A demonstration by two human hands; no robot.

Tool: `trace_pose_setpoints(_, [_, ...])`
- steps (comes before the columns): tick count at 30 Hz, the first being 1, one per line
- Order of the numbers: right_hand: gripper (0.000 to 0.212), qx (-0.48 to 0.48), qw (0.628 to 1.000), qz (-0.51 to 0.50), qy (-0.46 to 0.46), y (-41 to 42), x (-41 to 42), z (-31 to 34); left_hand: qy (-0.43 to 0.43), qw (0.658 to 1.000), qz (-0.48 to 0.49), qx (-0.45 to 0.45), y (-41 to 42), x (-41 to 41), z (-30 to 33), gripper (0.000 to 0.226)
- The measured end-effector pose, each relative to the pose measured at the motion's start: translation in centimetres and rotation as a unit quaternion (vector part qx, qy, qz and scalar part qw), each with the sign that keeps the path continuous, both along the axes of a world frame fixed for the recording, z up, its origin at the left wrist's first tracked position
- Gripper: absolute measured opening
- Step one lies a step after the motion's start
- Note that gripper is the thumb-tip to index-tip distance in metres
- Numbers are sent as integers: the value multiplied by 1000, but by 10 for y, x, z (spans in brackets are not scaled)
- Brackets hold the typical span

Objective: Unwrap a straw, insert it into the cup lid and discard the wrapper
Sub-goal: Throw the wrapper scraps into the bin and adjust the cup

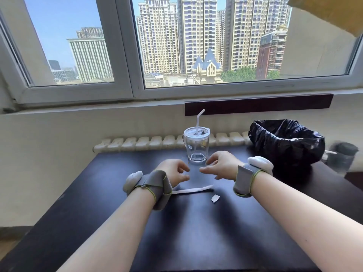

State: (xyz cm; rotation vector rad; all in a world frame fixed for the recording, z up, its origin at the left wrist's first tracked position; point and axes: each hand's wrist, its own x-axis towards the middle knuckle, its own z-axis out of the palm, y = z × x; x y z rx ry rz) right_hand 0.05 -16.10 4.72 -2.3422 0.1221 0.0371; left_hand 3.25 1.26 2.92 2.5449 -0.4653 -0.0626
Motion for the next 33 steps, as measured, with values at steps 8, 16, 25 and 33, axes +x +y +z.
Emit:
trace_pose_setpoints(8, [25, -145, 987, 53, 51, 6, -38, -20, -23, 995, 8, 95, 18, -34, -21, 30])
trace_pose_setpoints(16, [18, -221, 975, 2, -38, 11, -47, -42, -86, 985, 23, 145, 19, -48, -30, 21])
trace_pose_setpoints(25, [26, -166, 978, 24, -122, 15, -48, -38, -125, 985, 24, 114, 9, -53, -22, 21])
trace_pose_setpoints(33, [24, -83, 988, 42, -124, 20, -45, -19, -81, 996, -5, -44, -3, -53, -6, 11])
